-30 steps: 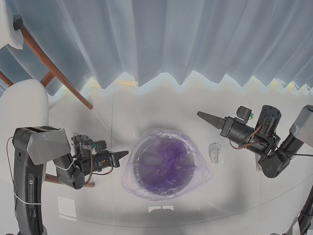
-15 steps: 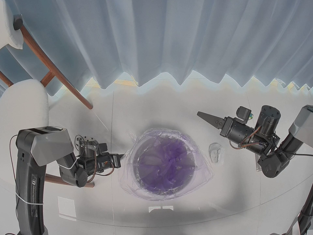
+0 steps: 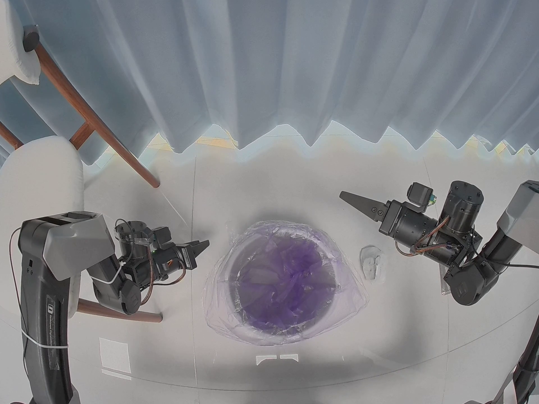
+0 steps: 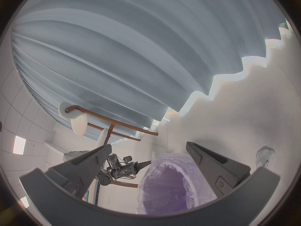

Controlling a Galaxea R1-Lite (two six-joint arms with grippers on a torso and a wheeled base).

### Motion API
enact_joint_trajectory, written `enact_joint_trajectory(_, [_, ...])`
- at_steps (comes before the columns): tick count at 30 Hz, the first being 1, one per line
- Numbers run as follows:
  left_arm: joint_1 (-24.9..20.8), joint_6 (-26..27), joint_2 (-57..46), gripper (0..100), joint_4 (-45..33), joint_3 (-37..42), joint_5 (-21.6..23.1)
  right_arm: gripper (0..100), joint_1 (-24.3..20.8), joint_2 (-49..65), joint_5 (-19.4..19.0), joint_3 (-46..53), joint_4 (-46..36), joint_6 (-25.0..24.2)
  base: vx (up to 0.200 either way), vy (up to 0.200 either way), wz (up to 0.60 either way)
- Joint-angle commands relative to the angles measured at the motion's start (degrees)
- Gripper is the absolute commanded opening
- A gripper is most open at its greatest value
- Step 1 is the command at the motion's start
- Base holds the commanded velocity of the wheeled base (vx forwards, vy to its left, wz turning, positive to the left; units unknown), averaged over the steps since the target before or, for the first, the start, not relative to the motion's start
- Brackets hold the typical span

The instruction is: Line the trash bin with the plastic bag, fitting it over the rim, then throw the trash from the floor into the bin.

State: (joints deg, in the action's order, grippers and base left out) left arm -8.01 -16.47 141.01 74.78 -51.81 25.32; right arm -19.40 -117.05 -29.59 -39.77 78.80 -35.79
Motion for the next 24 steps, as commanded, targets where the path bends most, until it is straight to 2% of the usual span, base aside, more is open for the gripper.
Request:
enact_joint_trajectory(1, [0.0, -0.3, -0.6, 100, 3.0, 1.5, 1.9, 100, 0.0, 0.0, 0.0, 0.0, 0.1, 0.0, 0.000, 0.000, 0.00])
enact_joint_trajectory(3, [-0.1, -0.2, -0.6, 100, 6.7, 5.0, 4.9, 100, 0.0, 0.0, 0.0, 0.0, 0.1, 0.0, 0.000, 0.000, 0.00])
enact_joint_trajectory(6, [-0.6, -0.1, -0.6, 100, 7.4, 6.6, 6.2, 100, 0.0, -0.1, 0.0, 0.0, 0.1, 0.0, 0.000, 0.000, 0.00])
enact_joint_trajectory(24, [-1.3, 0.1, -0.5, 100, 11.1, 8.2, 7.2, 100, 0.0, -0.1, 0.0, 0.1, 0.1, 0.0, 0.000, 0.000, 0.00])
